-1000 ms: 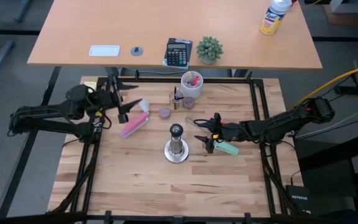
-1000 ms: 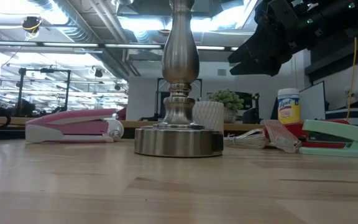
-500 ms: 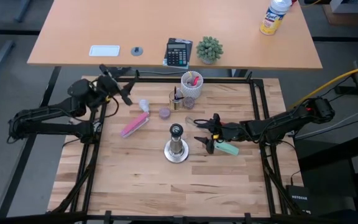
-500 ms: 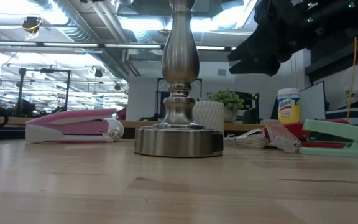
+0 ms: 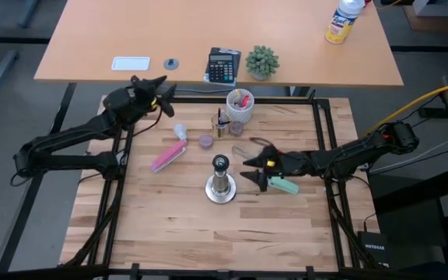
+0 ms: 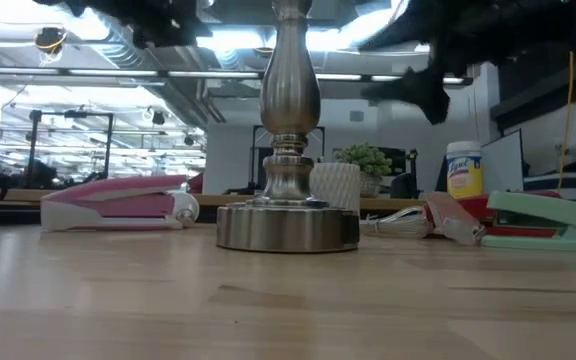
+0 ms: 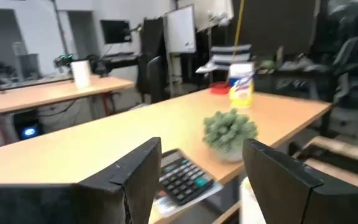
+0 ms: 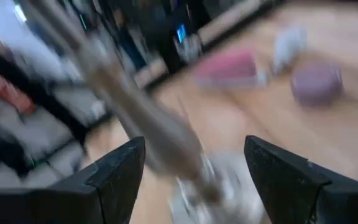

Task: Screw lightbulb
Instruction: Insert the lightbulb into the lamp socket

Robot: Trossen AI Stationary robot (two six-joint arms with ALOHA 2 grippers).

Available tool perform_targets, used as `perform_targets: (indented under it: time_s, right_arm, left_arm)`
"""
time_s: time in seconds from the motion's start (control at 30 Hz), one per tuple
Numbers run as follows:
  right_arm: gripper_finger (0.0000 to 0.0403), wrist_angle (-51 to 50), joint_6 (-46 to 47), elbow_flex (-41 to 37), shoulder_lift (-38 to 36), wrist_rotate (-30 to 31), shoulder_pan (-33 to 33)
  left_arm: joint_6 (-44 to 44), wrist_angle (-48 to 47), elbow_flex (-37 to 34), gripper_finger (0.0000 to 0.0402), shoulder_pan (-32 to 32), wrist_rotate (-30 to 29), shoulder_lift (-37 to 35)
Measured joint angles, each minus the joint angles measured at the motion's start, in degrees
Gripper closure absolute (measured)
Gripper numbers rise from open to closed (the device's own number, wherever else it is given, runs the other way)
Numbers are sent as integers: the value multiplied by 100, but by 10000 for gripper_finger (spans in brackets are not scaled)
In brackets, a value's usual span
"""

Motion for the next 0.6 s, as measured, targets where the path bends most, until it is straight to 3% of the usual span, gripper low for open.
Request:
perform_targets:
  time_s: [0.17, 0.23, 0.37, 0.6]
  right_arm:
    - [123, 2187, -1080, 189, 412, 1796, 228]
    - [123, 2508, -1763, 440, 542, 1943, 242]
    - [123, 2024, -2495, 1117, 752, 1978, 177]
    - [123, 451, -2787, 2071, 892, 1979, -33]
  left_arm:
    - [37, -410, 0, 183, 238, 4, 133]
    - [-302, -888, 0, 183, 303, 15, 127]
    - [-855, -1853, 0, 183, 386, 42, 126]
    - [-1963, -3591, 0, 183, 422, 511, 125]
